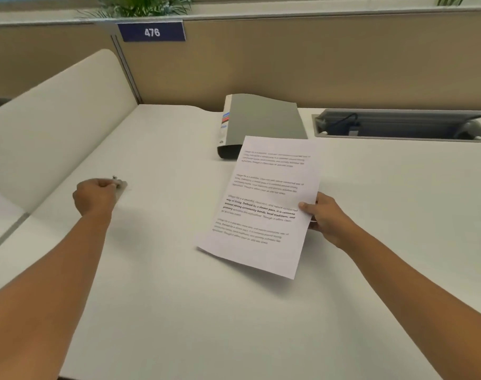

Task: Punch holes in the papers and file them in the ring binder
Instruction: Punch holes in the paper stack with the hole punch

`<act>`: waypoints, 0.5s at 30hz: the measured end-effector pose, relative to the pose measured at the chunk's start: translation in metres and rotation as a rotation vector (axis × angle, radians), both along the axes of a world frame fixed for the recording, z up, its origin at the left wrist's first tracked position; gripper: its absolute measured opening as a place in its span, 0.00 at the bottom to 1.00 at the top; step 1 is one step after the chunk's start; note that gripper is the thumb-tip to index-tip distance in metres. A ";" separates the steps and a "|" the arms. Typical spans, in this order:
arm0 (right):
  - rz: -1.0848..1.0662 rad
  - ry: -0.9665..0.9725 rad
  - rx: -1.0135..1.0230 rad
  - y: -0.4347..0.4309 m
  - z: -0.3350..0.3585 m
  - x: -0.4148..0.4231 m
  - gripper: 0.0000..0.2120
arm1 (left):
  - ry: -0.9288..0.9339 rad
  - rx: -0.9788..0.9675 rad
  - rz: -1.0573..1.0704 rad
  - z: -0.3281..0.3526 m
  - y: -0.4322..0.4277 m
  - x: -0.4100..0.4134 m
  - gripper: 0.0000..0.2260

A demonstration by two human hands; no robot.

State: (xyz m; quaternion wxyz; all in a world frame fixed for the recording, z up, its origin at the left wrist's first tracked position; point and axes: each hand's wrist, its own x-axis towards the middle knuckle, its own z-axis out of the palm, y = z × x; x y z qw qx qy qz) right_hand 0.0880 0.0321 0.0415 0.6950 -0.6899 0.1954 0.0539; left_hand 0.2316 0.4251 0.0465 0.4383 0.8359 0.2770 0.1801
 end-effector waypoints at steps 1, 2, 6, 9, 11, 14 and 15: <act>-0.003 0.002 -0.002 0.006 0.000 0.003 0.16 | 0.025 0.044 0.005 0.001 0.009 0.007 0.11; -0.007 0.003 -0.003 0.011 -0.001 0.006 0.15 | 0.068 0.097 0.010 0.001 0.017 0.013 0.12; -0.023 0.007 -0.010 0.031 -0.001 0.018 0.14 | 0.274 0.207 -0.026 0.001 0.042 0.031 0.19; -0.034 0.003 -0.010 0.041 -0.002 0.025 0.14 | 0.320 0.178 -0.056 -0.002 0.048 0.037 0.18; -0.037 0.001 -0.009 0.046 -0.003 0.029 0.14 | 0.331 0.141 -0.075 -0.005 0.052 0.041 0.17; -0.044 0.003 -0.010 0.052 -0.005 0.033 0.14 | 0.323 0.075 -0.106 -0.008 0.058 0.045 0.17; -0.047 0.005 -0.012 0.053 -0.006 0.034 0.14 | 0.318 0.054 -0.115 -0.009 0.060 0.046 0.17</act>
